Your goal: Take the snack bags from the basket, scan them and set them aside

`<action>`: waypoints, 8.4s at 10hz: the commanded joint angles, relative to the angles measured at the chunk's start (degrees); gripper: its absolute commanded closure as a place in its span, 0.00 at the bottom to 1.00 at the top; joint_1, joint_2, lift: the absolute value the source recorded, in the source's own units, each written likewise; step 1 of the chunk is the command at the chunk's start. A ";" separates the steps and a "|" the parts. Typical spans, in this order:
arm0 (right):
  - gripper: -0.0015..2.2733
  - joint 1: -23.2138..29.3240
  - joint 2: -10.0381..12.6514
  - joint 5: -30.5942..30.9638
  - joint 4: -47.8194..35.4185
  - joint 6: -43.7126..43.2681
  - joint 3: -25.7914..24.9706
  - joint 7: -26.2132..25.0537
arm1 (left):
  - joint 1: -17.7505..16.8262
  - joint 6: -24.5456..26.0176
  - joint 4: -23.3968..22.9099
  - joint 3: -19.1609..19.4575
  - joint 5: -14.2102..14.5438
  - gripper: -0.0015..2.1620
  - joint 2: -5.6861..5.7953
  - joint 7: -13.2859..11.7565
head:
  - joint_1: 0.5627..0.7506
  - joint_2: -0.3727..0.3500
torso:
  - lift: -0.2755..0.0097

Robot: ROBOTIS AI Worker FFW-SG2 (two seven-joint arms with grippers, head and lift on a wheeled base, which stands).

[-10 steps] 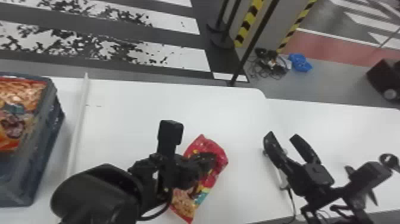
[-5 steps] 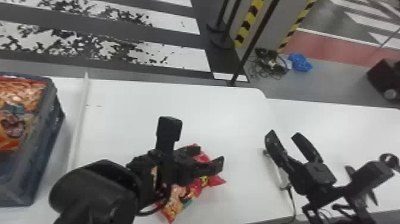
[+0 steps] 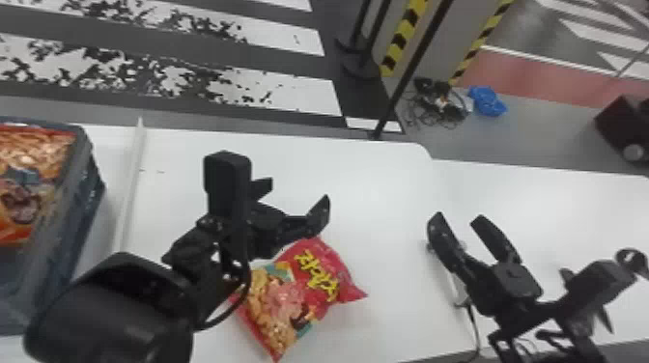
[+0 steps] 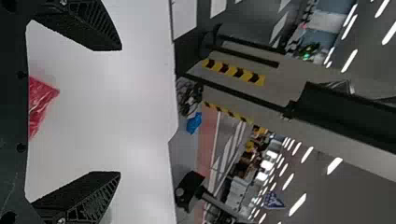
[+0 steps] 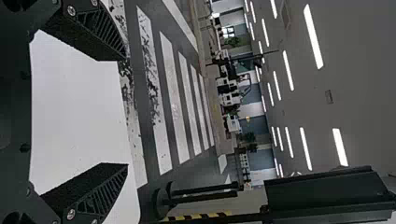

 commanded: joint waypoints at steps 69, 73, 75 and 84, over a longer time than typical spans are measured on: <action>0.85 -10.22 2.79 -2.88 -2.95 44.48 14.86 -52.26 | 41.20 -13.89 -28.75 45.05 15.72 0.03 12.31 -15.41 | 0.70 0.34 | 0.70; 0.01 -10.92 1.83 -2.88 -4.09 45.71 13.63 -51.21 | 40.41 -14.07 -27.08 42.59 14.75 0.03 11.60 -16.28 | 0.70 0.33 | 0.70; 0.00 -11.71 1.65 -2.53 -2.60 45.36 13.19 -51.21 | 40.50 -14.07 -26.99 42.59 14.75 0.03 11.60 -16.90 | 0.70 0.28 | 0.70; 0.99 -13.47 1.56 3.36 2.15 32.18 8.36 -10.69 | 40.23 -14.42 -27.43 41.18 13.08 0.03 10.90 -16.55 | 0.70 0.42 | 0.70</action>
